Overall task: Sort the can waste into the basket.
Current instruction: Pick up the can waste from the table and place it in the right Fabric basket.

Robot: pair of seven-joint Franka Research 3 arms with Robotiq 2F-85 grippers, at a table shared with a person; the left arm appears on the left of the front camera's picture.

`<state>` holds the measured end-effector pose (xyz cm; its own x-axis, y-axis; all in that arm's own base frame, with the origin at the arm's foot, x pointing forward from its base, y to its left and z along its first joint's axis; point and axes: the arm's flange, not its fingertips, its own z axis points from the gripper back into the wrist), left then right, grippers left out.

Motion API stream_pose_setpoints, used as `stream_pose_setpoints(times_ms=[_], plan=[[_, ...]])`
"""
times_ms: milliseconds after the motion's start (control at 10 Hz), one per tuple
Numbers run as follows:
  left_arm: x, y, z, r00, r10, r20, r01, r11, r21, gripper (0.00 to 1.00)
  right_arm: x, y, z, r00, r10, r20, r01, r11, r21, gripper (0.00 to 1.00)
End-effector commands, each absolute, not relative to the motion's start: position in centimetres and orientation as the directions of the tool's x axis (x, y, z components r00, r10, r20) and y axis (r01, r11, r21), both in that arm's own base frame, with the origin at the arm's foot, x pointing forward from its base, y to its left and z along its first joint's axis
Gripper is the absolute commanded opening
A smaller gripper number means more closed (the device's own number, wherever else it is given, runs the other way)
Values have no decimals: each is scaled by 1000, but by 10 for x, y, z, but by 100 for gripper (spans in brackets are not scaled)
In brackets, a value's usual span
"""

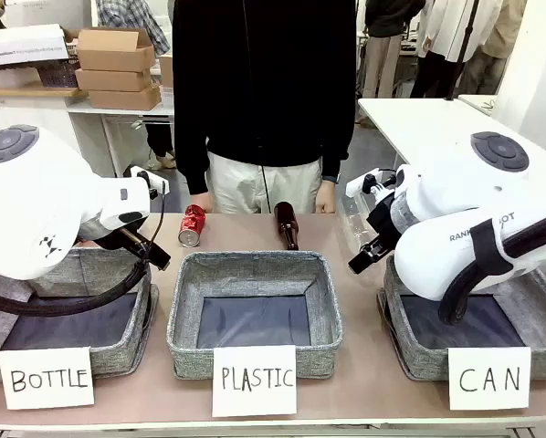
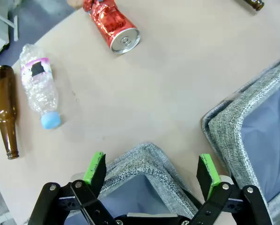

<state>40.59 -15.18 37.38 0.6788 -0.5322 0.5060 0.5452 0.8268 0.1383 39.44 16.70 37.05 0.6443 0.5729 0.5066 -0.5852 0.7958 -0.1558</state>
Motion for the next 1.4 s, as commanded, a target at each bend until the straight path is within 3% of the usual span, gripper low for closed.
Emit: stream_pose_setpoints(times_ms=[0,1000,1200,1300], plan=[[406,-152,374,679,-532,506,545,827,138,100,394,167,370,644,573,507,-585,796,-156,100],[406,-152,374,679,-531,506,544,827,138,100,394,167,370,645,573,506,-585,796,-156,100],[380,-154,468,582,-462,669,485,858,170,100,371,155,451,567,509,647,-537,824,-178,100],[357,-155,503,566,-460,684,478,859,182,100,351,145,482,553,482,680,-508,842,-183,100]])
